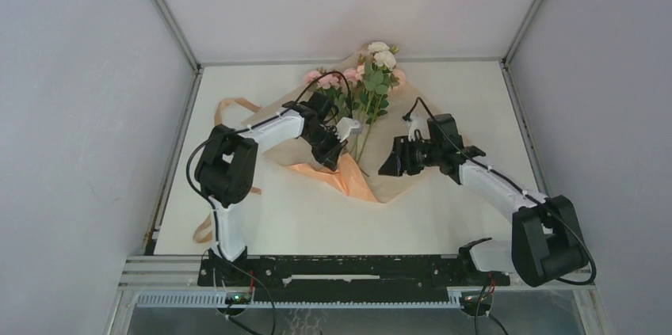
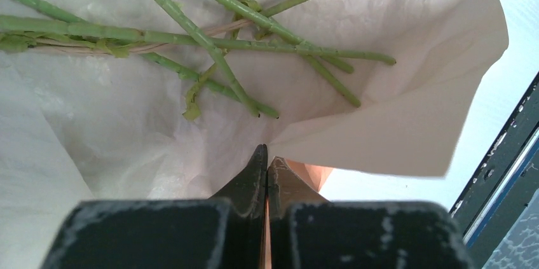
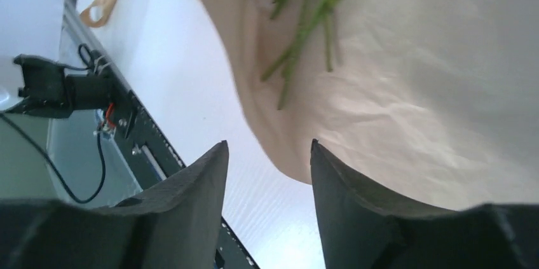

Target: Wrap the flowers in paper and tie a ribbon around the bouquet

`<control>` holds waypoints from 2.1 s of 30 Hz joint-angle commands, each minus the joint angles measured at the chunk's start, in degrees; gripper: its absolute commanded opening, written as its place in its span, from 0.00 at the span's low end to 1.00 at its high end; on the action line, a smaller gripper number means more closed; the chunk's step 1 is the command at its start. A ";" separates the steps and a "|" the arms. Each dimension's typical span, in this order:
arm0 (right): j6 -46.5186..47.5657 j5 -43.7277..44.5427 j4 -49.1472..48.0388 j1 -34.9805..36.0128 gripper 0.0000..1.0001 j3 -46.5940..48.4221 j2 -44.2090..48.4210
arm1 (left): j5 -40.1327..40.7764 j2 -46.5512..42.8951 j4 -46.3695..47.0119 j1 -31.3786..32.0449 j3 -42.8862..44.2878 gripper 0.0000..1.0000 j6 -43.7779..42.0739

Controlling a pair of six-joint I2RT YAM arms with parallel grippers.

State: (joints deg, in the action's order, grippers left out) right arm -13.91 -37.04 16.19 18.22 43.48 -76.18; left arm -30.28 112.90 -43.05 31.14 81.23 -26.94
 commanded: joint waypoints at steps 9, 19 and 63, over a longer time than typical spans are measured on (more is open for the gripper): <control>2.80 -1.14 -20.71 12.00 0.63 -6.19 -7.63 | -1.78 -3.51 -0.11 -1.31 -0.40 0.00 -0.39; 1.13 -0.68 -22.12 10.53 0.48 -8.58 -9.49 | -2.33 -6.17 -1.42 -3.35 -2.16 0.00 -2.92; 3.72 -12.51 -6.32 4.37 0.00 -4.02 -12.98 | 0.43 -11.37 -11.02 -5.08 -11.31 0.14 -13.36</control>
State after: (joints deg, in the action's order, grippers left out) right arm -12.01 -46.76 2.31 23.46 37.28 -90.21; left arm -26.76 101.06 -52.88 26.22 70.59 -39.99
